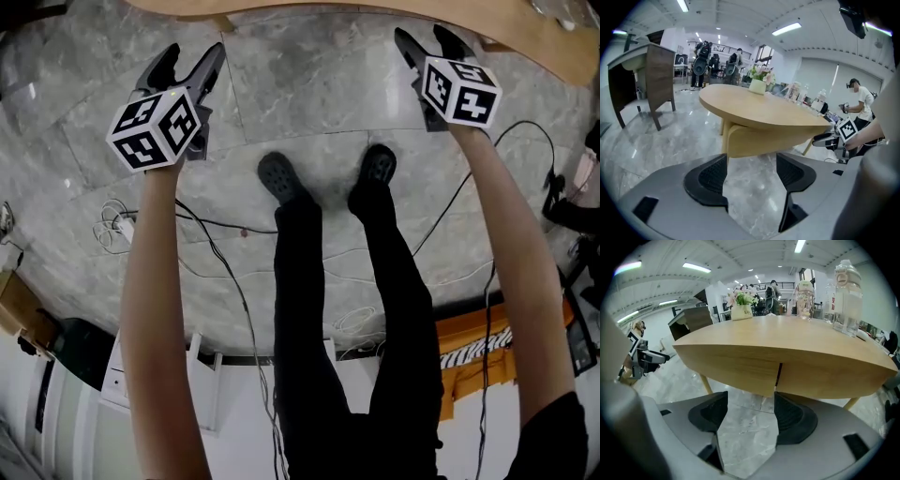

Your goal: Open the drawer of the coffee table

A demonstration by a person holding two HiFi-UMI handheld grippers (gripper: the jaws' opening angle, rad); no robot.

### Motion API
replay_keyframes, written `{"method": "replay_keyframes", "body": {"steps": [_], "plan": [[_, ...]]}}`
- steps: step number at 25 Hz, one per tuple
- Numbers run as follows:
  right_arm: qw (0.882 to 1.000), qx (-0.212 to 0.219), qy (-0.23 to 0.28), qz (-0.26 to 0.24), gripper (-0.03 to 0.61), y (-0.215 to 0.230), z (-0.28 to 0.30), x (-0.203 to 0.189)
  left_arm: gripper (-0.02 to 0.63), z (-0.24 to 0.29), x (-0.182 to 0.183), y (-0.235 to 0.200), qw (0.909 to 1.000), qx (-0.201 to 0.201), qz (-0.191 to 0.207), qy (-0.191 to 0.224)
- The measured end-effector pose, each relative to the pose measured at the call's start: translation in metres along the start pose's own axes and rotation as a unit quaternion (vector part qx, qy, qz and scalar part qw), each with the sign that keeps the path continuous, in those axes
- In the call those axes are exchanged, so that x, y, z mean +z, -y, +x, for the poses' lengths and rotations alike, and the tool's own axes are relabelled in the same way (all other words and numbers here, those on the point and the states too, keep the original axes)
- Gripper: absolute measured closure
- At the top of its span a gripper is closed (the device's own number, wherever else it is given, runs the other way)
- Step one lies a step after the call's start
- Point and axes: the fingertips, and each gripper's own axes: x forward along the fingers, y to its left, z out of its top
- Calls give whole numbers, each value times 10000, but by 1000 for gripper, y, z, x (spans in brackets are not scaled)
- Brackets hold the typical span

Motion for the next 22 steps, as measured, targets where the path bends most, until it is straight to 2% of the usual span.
{"method": "replay_keyframes", "body": {"steps": [4, 8, 12, 22], "plan": [[9997, -183, 23, 169, 313, 15, 16, 5, 270, 11, 4, -12, 9999, 94, 50, -40], [9997, -173, -46, -134, 304, 15, 24, 7, 249, 21, 6, -17, 9996, 127, 237, -109], [9996, -164, -82, -231, 298, 11, 29, 10, 221, 30, 11, -22, 9988, 194, 416, -146], [9989, -194, -224, -364, 296, 10, 29, 11, 219, 46, 31, -13, 9972, 9, 700, -266]]}}
